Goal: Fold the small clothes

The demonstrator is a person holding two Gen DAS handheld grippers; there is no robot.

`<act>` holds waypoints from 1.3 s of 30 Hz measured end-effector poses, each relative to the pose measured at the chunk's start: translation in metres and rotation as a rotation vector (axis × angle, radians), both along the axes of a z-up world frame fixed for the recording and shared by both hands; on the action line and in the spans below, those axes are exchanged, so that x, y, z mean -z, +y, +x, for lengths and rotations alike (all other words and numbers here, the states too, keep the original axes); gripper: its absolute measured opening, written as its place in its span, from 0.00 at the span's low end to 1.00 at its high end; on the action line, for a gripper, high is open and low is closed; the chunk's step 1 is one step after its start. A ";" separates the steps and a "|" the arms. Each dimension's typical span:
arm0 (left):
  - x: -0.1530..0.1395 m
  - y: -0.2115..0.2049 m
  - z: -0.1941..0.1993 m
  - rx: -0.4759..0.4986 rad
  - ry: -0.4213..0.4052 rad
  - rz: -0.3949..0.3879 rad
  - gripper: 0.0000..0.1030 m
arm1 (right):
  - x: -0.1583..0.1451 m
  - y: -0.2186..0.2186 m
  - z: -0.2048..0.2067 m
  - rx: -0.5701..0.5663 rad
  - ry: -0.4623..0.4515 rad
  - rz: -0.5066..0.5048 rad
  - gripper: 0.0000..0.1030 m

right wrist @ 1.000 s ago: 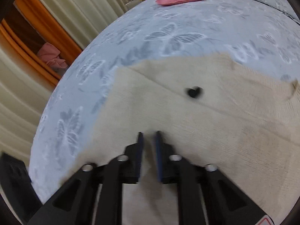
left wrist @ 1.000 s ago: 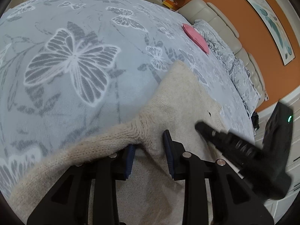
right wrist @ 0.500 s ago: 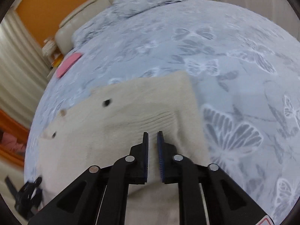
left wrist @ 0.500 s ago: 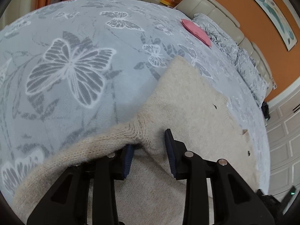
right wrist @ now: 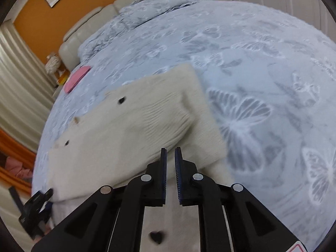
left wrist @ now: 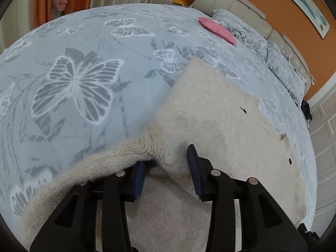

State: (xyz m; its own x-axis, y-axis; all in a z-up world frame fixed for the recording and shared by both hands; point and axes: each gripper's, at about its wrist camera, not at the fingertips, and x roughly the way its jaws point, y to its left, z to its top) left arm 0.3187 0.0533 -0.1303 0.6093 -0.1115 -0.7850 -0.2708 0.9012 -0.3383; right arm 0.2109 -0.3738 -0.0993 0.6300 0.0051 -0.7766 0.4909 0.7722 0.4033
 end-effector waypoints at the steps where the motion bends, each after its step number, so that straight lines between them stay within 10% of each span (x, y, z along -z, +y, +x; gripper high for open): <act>1: 0.000 0.000 0.000 0.002 0.001 0.006 0.37 | 0.004 0.002 0.002 -0.013 0.008 0.010 0.11; 11: -0.002 -0.013 -0.001 0.028 0.002 0.079 0.42 | 0.021 0.009 0.025 -0.052 0.003 0.062 0.39; 32: -0.002 -0.024 -0.002 0.042 0.001 0.149 0.45 | 0.017 0.015 0.036 -0.075 -0.054 0.100 0.59; 34: -0.002 -0.024 -0.002 0.041 0.002 0.149 0.45 | 0.020 0.020 0.042 -0.098 -0.050 0.067 0.46; 36: -0.002 -0.024 -0.002 0.042 0.002 0.151 0.45 | 0.021 0.021 0.047 -0.122 -0.045 0.061 0.07; 39: -0.002 -0.023 -0.002 0.045 0.001 0.149 0.45 | 0.006 0.019 0.042 -0.109 -0.119 0.079 0.07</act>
